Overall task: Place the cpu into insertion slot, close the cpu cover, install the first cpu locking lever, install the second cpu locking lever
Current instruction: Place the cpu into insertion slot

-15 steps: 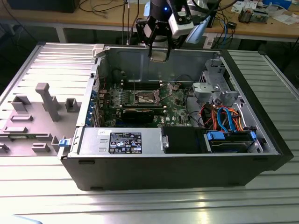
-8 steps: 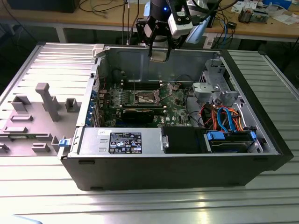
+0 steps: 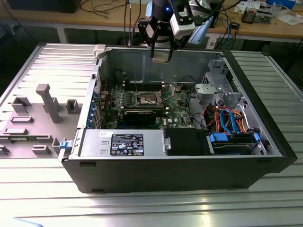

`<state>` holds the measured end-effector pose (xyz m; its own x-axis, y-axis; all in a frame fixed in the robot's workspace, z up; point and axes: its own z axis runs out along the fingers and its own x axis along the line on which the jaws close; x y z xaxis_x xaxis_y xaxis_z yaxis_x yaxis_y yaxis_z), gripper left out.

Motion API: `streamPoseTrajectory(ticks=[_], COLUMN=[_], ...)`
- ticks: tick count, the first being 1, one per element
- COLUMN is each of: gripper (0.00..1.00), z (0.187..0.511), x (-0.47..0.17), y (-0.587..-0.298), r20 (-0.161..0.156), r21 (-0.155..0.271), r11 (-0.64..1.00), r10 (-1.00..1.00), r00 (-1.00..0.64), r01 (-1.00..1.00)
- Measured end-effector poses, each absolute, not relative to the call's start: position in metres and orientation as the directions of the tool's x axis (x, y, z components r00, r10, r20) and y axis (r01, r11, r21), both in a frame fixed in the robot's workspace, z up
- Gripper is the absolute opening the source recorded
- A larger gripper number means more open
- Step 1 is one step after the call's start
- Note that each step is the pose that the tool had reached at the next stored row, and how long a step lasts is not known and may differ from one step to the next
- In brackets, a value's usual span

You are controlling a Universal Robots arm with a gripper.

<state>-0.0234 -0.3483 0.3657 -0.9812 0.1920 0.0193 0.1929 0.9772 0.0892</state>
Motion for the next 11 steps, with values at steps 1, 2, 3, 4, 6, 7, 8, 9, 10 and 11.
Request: streamPoseTrajectory(ticks=[1,2,3,4,6,7,8,9,10,11], gripper=[0.54,0.54,0.54,0.54,0.54,0.54,0.54,0.54,0.54,0.54], z=[0.3657,0.3657,0.3656,0.3656,0.3655,0.3655,0.3654,0.3654,0.3654,0.3654], x=[-0.0234,-0.0234,-0.0234,-0.0234,-0.0234,-0.0234,-0.0234,-0.0234,-0.0234,-0.0234], y=[-0.3483,-0.3483,-0.3483,-0.3483,-0.3483,-0.3483,-0.3483,-0.3483,-0.3483,-0.3483], r20=[0.019,0.019,0.019,0.019,0.019,0.019,0.019,0.019,0.019,0.019], r21=[0.089,0.089,0.089,0.089,0.089,0.089,0.089,0.089,0.089,0.089], r11=[0.976,0.975,0.973,0.972,0.965,0.963,0.962,0.962,0.962,0.962], r10=[0.197,0.204,0.212,0.218,0.246,0.252,0.256,0.258,0.258,0.258], r00=[-0.980,-0.979,-0.977,-0.976,-0.969,-0.968,-0.966,-0.966,-0.966,-0.966], r01=[0.198,0.205,0.213,0.219,0.246,0.253,0.257,0.258,0.259,0.259])
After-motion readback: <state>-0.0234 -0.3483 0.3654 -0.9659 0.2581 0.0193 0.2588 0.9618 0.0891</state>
